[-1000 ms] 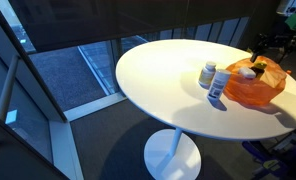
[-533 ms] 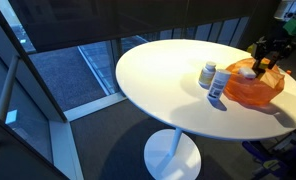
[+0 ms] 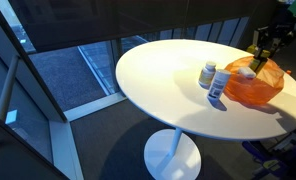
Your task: Put the brown bottle on the table
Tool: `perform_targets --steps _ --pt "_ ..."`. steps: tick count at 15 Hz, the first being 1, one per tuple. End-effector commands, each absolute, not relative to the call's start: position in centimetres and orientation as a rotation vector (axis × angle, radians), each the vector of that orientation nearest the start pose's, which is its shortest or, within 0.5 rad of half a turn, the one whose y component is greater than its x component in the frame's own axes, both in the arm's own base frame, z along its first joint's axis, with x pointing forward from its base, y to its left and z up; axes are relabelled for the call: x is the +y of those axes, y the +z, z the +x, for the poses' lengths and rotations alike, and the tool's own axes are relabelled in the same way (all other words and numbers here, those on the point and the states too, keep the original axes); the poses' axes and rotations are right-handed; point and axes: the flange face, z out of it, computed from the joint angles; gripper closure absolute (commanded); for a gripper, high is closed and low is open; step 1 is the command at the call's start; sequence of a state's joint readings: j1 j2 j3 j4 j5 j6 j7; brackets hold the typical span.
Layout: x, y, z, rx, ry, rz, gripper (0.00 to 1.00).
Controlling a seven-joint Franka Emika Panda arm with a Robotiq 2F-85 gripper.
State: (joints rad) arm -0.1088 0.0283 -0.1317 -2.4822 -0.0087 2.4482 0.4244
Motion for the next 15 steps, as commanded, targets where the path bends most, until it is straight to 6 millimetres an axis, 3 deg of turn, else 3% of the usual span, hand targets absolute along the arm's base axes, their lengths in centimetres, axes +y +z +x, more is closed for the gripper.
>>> perform_targets --steps 1,5,9,12,15 --pt "-9.7 31.7 46.5 1.011 0.126 -2.976 0.8" --pt "-7.5 34.8 48.8 1.002 0.122 -2.973 0.8" --pt "-5.3 36.4 51.6 1.023 0.063 -2.975 0.8" --pt "-3.9 36.7 53.6 1.05 0.005 -2.97 0.8" --pt "-3.3 35.6 55.7 1.085 -0.027 -2.966 0.8"
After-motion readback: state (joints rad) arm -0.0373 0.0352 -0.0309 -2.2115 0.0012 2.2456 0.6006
